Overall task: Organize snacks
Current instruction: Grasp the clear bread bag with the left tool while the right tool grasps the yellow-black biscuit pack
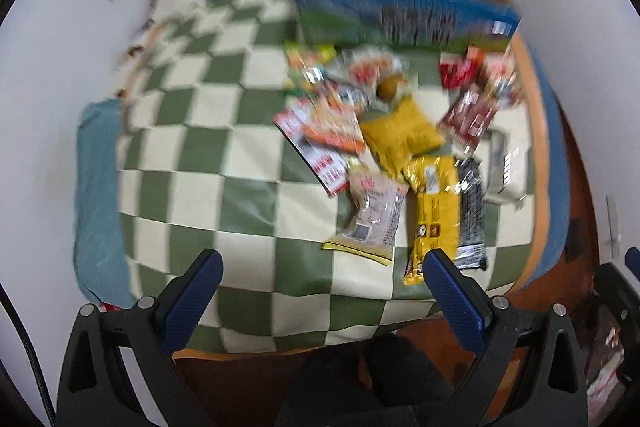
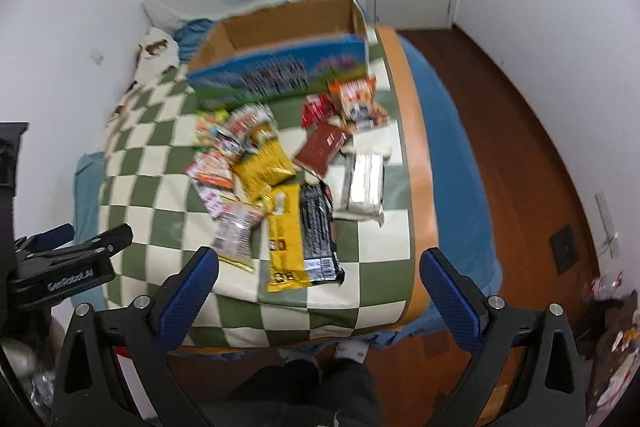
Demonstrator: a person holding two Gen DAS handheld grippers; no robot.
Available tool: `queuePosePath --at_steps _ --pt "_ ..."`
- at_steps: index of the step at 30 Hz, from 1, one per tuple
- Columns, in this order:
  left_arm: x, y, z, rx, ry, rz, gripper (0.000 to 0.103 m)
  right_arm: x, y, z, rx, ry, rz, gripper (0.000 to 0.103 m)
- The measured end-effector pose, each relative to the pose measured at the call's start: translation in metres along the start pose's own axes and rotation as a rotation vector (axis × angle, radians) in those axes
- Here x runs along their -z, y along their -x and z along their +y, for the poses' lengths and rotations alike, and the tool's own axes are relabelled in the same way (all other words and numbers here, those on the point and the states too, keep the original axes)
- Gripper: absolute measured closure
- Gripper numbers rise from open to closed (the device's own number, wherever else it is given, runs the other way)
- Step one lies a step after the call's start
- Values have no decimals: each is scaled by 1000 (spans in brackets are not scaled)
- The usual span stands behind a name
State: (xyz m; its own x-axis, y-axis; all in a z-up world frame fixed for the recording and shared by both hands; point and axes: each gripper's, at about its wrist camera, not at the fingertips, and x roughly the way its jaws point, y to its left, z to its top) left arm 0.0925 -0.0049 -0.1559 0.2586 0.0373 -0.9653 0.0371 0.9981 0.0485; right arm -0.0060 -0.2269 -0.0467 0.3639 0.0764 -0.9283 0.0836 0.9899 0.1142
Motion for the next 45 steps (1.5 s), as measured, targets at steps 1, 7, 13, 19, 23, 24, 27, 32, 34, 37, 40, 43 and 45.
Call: queuePosePath --at_steps 1,7,13,19,23,24,27,32,34,37,40,43,45 --pt "-4 -18 -4 22 -11 26 4 1 -18 -4 -14 -18 28 5" --pt "-31 -113 -43 31 -135 140 6 9 -116 -19 -26 -37 130 7" --pt "-35 -167 -62 22 -194 210 58 12 -173 -11 -27 -25 207 7" --pt "-16 -160 -17 -7 -81 198 59 4 -206 14 -51 -8 257 7" --pt "-11 -173 13 9 34 224 59 -1 -238 39 -20 38 288 6" --pt "-9 -176 16 14 49 228 59 0 -245 45 -2 50 294 4" --pt "-8 -186 21 25 59 233 58 1 -267 55 67 65 313 1" --pt "-2 -192 27 43 36 213 60 0 -281 69 151 77 337 3" --pt "-2 -189 28 49 35 195 62 -1 -282 76 183 74 326 16" --pt "4 -171 35 55 21 164 64 -1 -271 82 162 56 309 17" --pt "1 -155 38 72 13 137 65 2 -255 83 133 29 298 17" --pt "2 -130 42 98 7 116 65 3 -235 88 86 -10 287 17" --pt "-3 -112 43 122 7 109 65 -1 -217 88 41 -41 283 17"
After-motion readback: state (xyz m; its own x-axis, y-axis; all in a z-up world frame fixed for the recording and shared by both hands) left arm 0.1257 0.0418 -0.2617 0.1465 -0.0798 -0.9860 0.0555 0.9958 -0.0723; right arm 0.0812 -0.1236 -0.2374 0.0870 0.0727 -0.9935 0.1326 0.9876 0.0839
